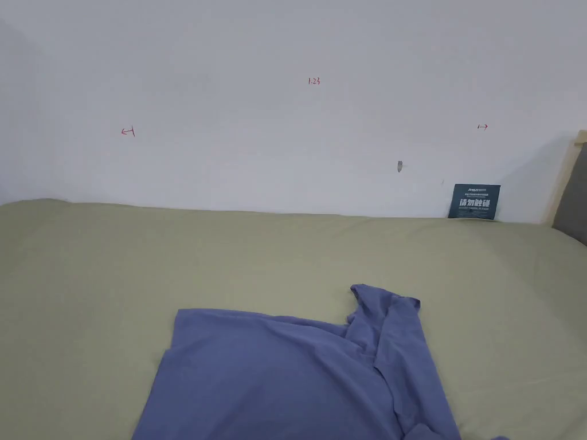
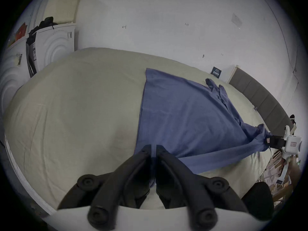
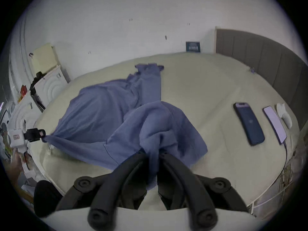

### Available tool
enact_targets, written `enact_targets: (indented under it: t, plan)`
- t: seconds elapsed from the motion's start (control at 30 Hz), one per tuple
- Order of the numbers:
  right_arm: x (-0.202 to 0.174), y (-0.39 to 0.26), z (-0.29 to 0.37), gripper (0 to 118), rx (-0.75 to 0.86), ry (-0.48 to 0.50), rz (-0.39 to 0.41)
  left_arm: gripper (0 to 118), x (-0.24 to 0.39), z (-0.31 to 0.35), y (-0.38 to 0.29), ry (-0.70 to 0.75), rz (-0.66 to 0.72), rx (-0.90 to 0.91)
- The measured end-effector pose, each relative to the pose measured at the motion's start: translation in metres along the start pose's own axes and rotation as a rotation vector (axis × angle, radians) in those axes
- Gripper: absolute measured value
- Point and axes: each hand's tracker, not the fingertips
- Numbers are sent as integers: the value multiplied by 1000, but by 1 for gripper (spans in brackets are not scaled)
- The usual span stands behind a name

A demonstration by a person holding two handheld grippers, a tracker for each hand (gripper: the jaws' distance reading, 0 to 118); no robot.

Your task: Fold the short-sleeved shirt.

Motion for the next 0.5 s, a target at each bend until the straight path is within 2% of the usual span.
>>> enact_targets:
  t: [0.17,0.4,0.5]
  plan:
    - [-12,18,2,10,78,-7,44,6,4,12,26,-10,34,97]
    - [-19,71,-29,10,83,-40,22,6,2,-23,86,-5,19,161]
    - [-18,99,-57,10,3,-65,-5,6,7,-47,110,10,-5,164]
